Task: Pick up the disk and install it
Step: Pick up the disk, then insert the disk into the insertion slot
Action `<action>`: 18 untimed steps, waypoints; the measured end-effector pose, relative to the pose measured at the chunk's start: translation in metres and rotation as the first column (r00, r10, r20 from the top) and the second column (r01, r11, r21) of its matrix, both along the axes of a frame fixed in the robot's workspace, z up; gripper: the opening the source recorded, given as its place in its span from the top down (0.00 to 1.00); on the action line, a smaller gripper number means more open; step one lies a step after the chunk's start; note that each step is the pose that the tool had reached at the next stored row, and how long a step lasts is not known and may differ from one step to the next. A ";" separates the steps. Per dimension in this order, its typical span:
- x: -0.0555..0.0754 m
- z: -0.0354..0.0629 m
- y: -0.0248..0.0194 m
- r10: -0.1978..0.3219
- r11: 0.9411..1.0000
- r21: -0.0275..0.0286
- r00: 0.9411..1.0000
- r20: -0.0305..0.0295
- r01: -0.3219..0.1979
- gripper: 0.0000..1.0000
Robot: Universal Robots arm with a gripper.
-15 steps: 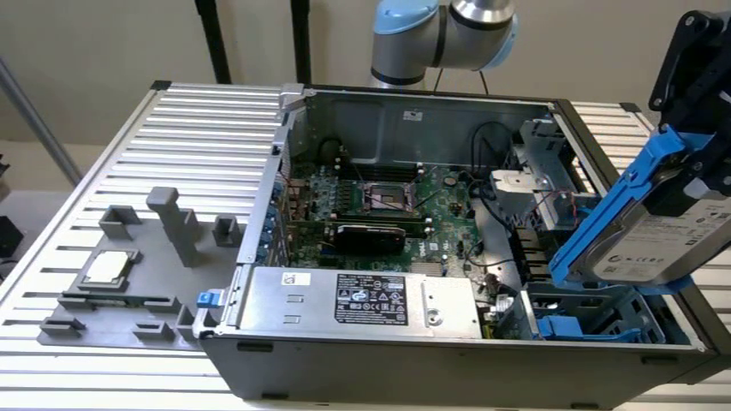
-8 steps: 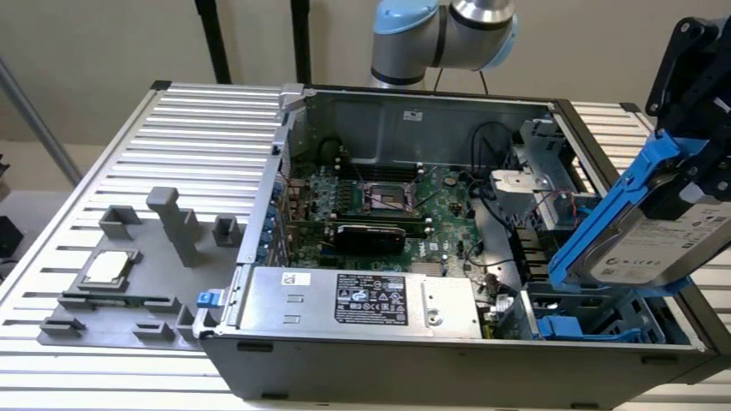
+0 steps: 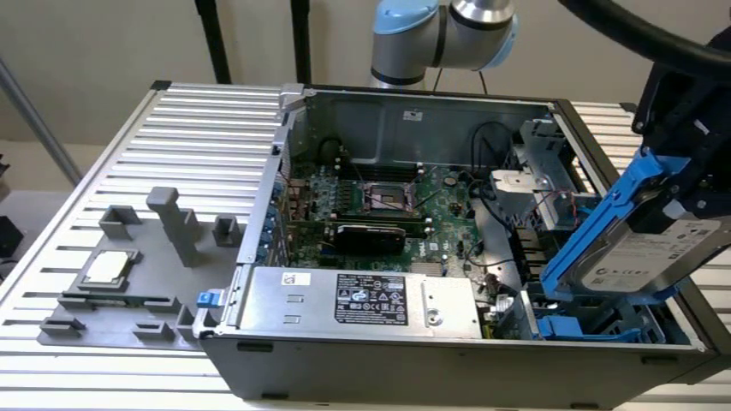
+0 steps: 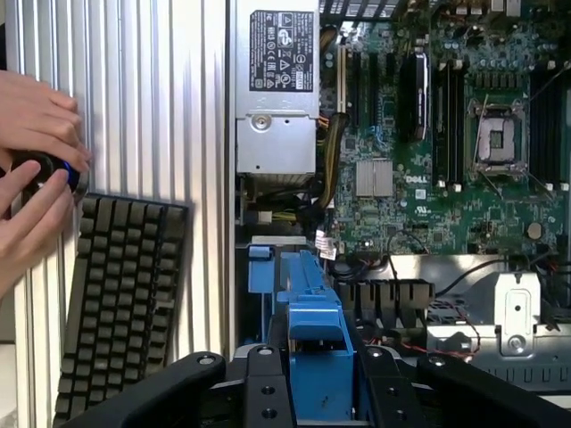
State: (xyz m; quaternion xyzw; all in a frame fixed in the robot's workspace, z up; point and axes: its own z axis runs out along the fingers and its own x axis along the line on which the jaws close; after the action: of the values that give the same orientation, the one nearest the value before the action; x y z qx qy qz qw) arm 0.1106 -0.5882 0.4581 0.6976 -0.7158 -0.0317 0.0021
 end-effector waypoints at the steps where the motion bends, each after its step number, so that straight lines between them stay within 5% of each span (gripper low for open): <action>1: 0.000 -0.0018 0.0000 0.001 1.000 0.000 1.000 0.000 -0.001 1.00; 18: 0.000 -0.0217 0.0000 0.020 1.000 0.000 1.000 0.001 -0.020 1.00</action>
State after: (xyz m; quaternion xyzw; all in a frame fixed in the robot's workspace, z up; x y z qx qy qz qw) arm 0.1103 -0.5883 0.4364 0.7046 -0.7089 -0.0315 0.0020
